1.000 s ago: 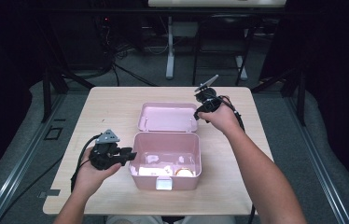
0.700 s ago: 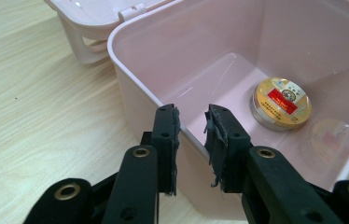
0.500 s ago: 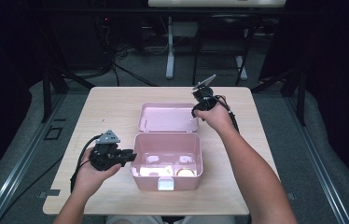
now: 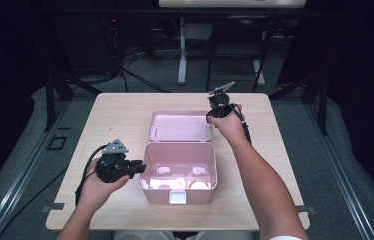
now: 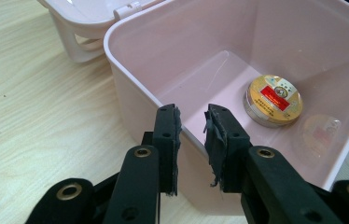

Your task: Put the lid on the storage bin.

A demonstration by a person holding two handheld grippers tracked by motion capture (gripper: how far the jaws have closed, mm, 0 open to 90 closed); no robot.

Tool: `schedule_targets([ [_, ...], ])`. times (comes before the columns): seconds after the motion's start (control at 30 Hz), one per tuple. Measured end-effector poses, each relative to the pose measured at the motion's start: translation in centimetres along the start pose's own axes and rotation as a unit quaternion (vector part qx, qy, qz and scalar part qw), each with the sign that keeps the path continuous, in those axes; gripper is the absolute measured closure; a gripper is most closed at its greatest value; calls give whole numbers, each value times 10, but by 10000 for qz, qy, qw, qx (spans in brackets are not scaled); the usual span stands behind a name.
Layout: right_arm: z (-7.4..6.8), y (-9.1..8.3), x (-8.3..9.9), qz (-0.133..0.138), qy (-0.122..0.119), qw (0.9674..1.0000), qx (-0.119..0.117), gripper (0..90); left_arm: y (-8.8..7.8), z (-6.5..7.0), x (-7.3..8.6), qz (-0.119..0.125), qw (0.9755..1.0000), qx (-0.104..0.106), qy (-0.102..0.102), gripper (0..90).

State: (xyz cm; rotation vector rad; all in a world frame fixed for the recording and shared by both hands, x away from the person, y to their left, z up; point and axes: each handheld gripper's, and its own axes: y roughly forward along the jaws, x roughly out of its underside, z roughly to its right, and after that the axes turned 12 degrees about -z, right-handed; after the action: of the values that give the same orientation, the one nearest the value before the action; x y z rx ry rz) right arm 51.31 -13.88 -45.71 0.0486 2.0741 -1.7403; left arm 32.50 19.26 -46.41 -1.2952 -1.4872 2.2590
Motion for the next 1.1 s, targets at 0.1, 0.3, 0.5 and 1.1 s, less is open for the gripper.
schedule_targets([
  [0.1,2,4,-1,8,94,10000,29,740,0,0,0,-7,10000,13,-13,738],
  [0.3,2,10,-1,138,255,9996,34,764,0,0,0,-2,10000,18,-31,738],
  [0.5,4,14,-2,176,379,9991,1,766,0,0,0,-6,10000,5,-28,739],
  [1.1,7,28,-4,283,532,9982,-29,765,0,0,0,-8,10000,-4,-30,739],
])
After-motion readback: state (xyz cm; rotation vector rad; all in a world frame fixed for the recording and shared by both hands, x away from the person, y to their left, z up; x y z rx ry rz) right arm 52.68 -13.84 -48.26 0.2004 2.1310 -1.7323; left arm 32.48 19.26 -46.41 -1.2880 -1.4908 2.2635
